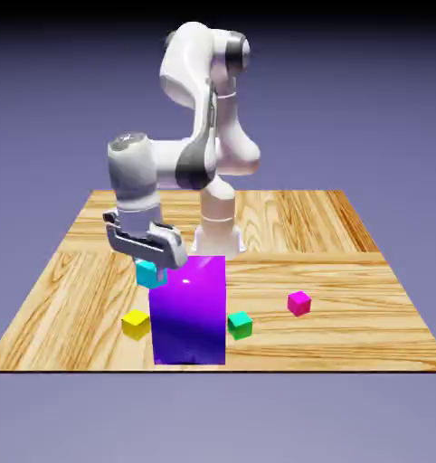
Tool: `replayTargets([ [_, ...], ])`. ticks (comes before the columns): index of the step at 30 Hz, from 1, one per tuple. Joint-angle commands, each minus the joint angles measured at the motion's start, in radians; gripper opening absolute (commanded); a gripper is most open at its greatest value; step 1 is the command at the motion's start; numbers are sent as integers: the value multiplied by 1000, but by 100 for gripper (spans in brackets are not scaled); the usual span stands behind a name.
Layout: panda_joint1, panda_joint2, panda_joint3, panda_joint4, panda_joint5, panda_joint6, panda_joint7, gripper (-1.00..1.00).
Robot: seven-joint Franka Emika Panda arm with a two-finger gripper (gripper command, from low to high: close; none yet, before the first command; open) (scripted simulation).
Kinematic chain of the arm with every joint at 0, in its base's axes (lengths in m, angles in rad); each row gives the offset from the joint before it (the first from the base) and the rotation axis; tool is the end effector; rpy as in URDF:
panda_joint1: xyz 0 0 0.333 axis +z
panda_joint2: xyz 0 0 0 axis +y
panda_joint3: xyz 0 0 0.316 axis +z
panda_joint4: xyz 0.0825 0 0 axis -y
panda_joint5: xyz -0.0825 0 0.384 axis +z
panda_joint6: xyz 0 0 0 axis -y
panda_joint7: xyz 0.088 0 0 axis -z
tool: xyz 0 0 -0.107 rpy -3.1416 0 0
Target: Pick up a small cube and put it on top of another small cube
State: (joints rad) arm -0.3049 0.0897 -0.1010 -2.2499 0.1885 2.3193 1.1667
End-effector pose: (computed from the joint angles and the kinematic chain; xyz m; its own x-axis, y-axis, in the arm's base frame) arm 0.4882 -0.2059 0.3243 -0.1283 -0.9836 -0.1265 -0.9909 0.1324 -0.0243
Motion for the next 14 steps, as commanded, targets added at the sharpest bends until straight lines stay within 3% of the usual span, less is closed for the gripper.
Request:
replayTargets([
  [1, -28, 12, 9, -31, -3, 19, 38, -100],
  [5, -155, 65, 59, -148, -17, 94, 169, -100],
  [11, -162, 223, 88, -163, 30, 267, 133, -100],
  [12, -162, 224, 88, -163, 30, 267, 133, 100],
  [14, -160, 187, 81, -160, 19, 227, 142, 100],
])
